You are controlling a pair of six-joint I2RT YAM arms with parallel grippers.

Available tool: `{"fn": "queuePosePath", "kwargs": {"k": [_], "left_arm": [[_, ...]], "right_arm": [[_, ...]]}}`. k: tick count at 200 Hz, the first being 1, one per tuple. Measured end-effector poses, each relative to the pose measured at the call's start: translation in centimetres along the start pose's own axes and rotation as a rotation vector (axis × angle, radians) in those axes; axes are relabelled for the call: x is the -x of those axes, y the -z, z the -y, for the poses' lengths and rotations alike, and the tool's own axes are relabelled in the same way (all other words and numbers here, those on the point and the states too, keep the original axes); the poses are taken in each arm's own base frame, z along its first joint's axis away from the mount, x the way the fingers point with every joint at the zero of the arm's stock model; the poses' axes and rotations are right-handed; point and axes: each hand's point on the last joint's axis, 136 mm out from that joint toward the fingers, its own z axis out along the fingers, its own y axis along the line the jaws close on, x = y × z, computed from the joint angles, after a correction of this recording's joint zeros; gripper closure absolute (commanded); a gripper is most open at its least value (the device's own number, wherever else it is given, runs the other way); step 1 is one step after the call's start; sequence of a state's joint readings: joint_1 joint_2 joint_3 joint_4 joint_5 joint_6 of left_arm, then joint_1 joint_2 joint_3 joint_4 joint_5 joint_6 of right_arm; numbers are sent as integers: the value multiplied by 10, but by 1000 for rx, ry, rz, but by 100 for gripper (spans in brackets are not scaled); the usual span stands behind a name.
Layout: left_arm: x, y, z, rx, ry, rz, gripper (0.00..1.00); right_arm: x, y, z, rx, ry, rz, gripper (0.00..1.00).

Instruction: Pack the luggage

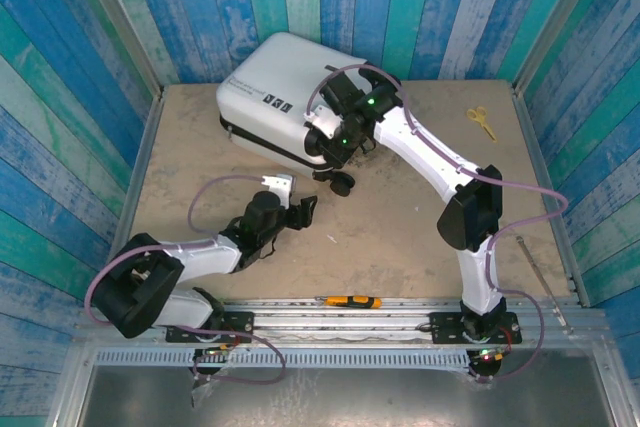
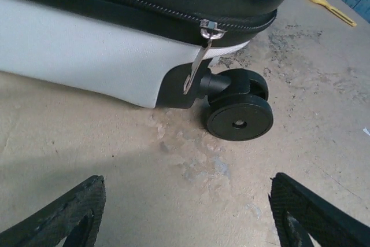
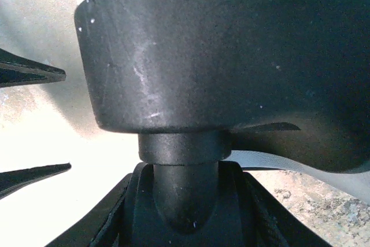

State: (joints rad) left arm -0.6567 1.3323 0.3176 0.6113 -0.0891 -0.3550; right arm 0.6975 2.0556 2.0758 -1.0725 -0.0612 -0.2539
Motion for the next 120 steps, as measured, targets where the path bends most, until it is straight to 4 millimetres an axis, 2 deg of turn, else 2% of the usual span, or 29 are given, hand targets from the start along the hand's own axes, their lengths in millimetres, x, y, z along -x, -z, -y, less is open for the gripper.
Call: {"fn": "queuePosePath", "kwargs": {"k": [36, 76, 120], "left_arm": [[-5, 4, 4, -37, -89, 11, 22], [7, 5, 17, -100, -119, 61, 23], [21, 4, 18, -97, -106, 128, 23]], "right_arm": [[1, 3, -1, -5, 1, 4, 99], [2, 5, -3, -4, -1, 8, 99], [2, 7, -3, -13, 0, 10, 99]]}}
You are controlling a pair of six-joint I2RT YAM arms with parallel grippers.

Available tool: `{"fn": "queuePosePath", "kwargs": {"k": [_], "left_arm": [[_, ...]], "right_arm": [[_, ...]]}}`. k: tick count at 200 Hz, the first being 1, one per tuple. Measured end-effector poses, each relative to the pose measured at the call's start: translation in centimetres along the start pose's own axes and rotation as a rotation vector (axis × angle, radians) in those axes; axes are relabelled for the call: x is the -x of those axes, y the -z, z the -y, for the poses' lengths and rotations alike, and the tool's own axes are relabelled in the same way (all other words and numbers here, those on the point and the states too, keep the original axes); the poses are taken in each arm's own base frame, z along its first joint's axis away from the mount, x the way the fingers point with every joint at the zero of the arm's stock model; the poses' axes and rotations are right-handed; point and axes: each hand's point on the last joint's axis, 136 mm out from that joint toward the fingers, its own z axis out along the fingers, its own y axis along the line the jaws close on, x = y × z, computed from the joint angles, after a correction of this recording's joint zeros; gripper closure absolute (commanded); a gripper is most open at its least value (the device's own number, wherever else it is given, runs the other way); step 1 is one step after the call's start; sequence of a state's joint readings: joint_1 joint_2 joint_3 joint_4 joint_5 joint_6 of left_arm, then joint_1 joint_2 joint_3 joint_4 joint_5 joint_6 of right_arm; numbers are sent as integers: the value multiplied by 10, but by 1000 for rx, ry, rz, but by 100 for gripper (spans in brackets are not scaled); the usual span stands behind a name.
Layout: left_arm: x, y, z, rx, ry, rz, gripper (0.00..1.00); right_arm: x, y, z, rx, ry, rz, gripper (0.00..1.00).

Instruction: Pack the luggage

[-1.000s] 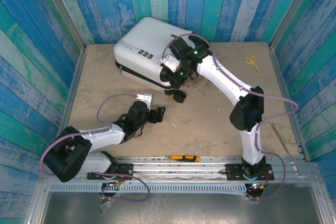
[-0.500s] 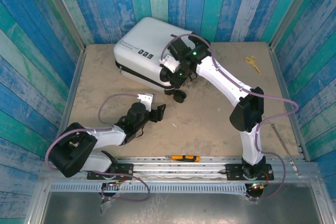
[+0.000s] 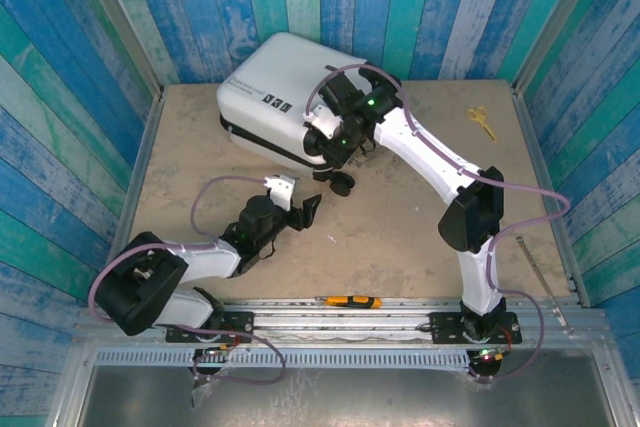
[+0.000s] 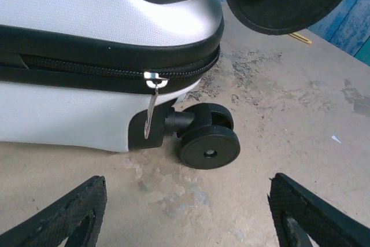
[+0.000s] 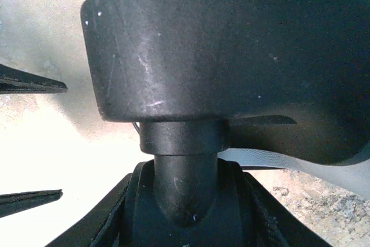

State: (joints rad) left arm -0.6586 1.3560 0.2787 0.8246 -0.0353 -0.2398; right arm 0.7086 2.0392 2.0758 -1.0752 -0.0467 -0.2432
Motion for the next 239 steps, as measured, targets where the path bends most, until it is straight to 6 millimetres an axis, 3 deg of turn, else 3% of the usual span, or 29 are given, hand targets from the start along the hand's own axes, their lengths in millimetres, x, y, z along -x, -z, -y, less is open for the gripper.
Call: {"fn": "queuePosePath", "kwargs": {"k": [43, 100, 187, 239], "left_arm": [[3, -5, -5, 25, 9, 35, 23], [-11, -24, -10, 39, 37, 25, 26], [17, -28, -6, 17, 45, 178, 30], [18, -30, -7, 29, 18, 180, 32]], "right_arm": [[0, 3, 1, -14, 4, 1, 99], [0, 4, 0, -23, 9, -2, 99], [3, 9, -2, -46, 29, 4, 100], [3, 15, -7, -68, 51, 2, 100]]}}
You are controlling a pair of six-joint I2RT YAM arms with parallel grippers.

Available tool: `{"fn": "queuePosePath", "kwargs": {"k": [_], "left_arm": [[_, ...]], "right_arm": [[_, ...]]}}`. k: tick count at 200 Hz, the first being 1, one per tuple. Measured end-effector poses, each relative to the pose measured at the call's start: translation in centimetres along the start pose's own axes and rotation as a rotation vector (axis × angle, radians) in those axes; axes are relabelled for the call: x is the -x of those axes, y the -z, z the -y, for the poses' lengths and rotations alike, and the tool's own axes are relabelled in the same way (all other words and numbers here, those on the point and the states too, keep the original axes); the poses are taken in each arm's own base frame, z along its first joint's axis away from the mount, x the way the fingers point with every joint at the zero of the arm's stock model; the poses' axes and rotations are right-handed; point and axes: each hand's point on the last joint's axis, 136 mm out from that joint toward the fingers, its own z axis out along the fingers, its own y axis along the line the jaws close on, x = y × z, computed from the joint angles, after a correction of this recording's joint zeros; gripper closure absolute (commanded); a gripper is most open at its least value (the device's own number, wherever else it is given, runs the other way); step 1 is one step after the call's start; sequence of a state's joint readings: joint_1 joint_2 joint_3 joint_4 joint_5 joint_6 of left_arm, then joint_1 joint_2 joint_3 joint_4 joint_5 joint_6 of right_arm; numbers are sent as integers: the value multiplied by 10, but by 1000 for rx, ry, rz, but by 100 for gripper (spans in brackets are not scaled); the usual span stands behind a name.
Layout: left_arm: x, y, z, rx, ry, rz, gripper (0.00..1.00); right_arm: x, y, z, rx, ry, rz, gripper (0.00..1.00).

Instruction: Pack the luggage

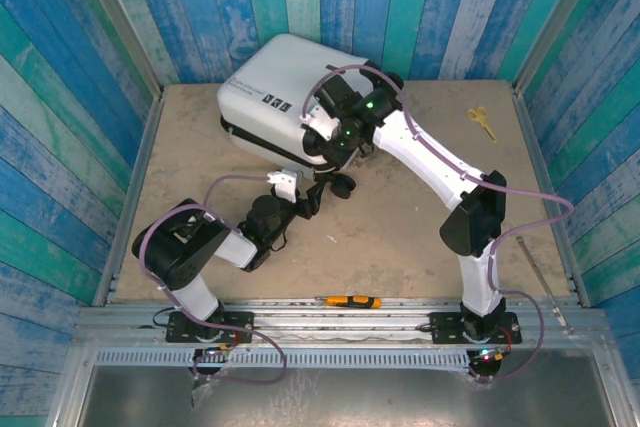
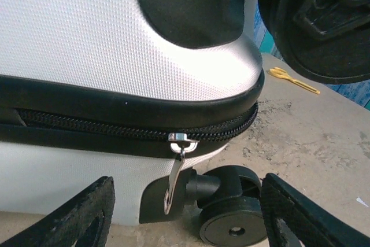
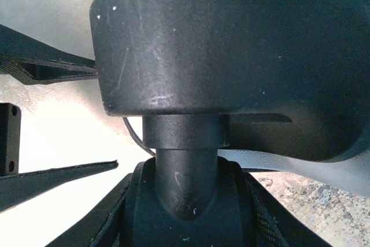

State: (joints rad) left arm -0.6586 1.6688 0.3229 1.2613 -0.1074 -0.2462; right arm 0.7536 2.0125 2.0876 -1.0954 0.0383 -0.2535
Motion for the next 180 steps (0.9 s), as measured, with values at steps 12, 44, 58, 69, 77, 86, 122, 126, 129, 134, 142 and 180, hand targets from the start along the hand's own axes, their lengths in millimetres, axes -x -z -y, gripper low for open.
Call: {"fn": "queuePosePath", "kwargs": {"k": [12, 44, 58, 69, 77, 86, 122, 126, 129, 134, 142, 180], "left_arm": [[-3, -2, -1, 6, -6, -6, 32], [-8, -6, -3, 14, -15, -21, 35], [-9, -7, -4, 20, -20, -19, 34], [-9, -7, -5, 21, -24, -13, 32], [-9, -5, -6, 16, -25, -12, 31], [-9, -3, -8, 9, -26, -11, 30], [-16, 5, -18, -12, -40, -35, 30], [-17, 5, -18, -16, -43, -38, 31], [-17, 5, -17, -20, -44, -39, 31], [-17, 5, -17, -26, -47, -41, 31], [-18, 5, -14, -40, -51, -44, 31], [-18, 4, -7, -82, -64, -47, 34]], "right_arm": [[1, 1, -2, -5, 8, 1, 99], [2, 1, -6, -9, 17, 0, 100], [2, 2, -5, -11, 17, 1, 99], [2, 3, -4, -17, 17, 2, 100], [2, 4, -4, -20, 17, 3, 99], [2, 5, -3, -24, 17, 5, 99], [1, 13, -2, -33, 16, 16, 100], [1, 15, -2, -34, 16, 17, 100], [1, 15, -2, -33, 16, 17, 99], [0, 16, -2, -34, 16, 18, 99], [-1, 18, -2, -34, 16, 18, 99], [-4, 19, -5, -30, 19, 12, 99]]}}
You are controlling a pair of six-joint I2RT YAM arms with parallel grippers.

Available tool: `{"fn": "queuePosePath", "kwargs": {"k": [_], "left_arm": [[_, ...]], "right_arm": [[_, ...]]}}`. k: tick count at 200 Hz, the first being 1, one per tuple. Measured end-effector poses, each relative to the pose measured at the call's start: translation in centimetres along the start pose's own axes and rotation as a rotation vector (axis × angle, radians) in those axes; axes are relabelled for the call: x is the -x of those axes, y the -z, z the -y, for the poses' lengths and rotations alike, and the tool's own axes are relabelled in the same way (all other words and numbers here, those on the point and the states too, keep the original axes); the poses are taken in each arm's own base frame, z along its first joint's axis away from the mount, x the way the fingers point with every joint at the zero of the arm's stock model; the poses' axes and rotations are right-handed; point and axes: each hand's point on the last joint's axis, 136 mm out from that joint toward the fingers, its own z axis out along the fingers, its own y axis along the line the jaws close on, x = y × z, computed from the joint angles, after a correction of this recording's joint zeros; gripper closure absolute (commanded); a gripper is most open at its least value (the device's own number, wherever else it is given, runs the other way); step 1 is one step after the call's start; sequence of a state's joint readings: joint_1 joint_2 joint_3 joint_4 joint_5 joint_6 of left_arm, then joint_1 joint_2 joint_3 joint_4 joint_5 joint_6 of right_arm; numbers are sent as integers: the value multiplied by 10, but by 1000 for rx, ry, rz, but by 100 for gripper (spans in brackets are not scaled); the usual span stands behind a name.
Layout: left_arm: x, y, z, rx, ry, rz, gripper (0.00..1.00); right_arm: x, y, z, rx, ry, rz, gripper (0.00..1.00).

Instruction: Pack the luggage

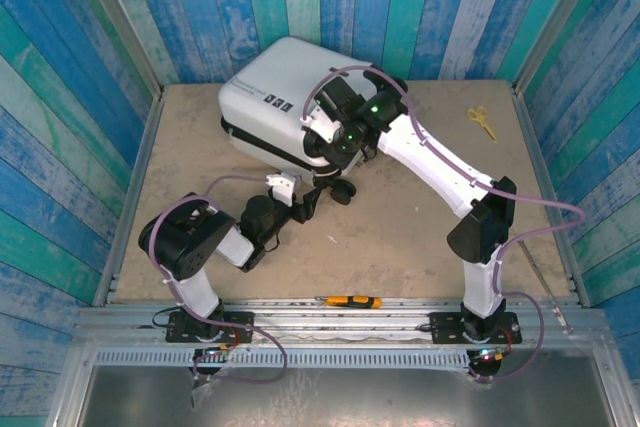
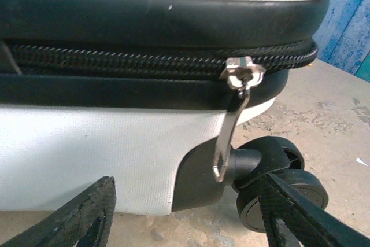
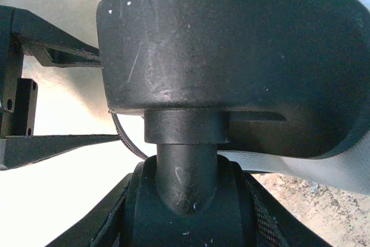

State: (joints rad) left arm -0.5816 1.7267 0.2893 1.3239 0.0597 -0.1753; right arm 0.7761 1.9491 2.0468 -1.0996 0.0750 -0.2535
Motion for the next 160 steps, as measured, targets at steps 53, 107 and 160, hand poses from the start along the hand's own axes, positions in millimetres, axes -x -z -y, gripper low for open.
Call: {"fn": "queuePosePath", "kwargs": {"k": [53, 107, 160], "left_arm": [[7, -6, 16, -2, -58, 26, 37], [8, -4, 1, 107, -76, 38, 46], [9, -7, 0, 126, -74, 44, 48]], "right_arm": [[-9, -8, -5, 12, -2, -33, 100], [-10, -10, -6, 18, -12, -36, 100], [-10, -10, -6, 18, -15, -37, 100]]}}
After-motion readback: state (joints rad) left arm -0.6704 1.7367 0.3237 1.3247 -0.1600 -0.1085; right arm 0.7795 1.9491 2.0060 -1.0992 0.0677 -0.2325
